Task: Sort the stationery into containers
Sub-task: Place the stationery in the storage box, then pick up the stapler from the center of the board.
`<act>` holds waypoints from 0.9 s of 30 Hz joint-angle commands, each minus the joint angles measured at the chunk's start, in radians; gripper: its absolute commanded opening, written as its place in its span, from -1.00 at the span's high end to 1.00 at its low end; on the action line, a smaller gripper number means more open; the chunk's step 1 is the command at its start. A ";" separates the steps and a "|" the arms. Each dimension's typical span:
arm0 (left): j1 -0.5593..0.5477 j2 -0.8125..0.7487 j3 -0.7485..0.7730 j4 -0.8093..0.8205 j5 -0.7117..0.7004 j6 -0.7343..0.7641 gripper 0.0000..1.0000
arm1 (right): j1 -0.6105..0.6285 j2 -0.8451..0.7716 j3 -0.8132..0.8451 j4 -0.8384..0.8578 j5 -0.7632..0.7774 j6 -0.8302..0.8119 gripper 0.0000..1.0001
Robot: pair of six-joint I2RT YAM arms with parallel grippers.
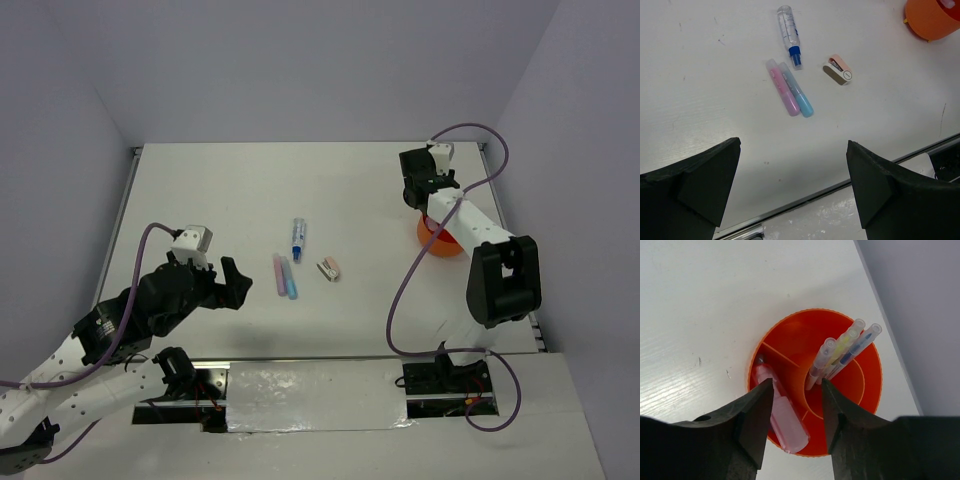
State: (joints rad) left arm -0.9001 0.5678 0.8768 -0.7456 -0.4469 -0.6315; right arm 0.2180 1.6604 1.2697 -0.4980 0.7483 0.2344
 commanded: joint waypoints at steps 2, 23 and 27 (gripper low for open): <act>0.003 0.003 -0.006 0.038 0.010 0.018 -0.99 | -0.002 -0.010 0.031 0.035 -0.003 -0.006 -0.07; 0.006 0.109 0.024 -0.026 -0.087 -0.046 -0.99 | 0.316 -0.542 -0.381 0.141 -0.581 0.095 -0.08; 0.007 0.165 0.037 -0.048 -0.124 -0.119 -0.99 | 0.402 -0.571 -0.496 0.186 -0.632 0.132 -0.10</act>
State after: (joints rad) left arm -0.8989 0.7078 0.8772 -0.7841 -0.5251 -0.6868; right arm 0.5774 1.0981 0.8288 -0.3740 0.2153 0.3214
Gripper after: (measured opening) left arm 0.993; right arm 0.547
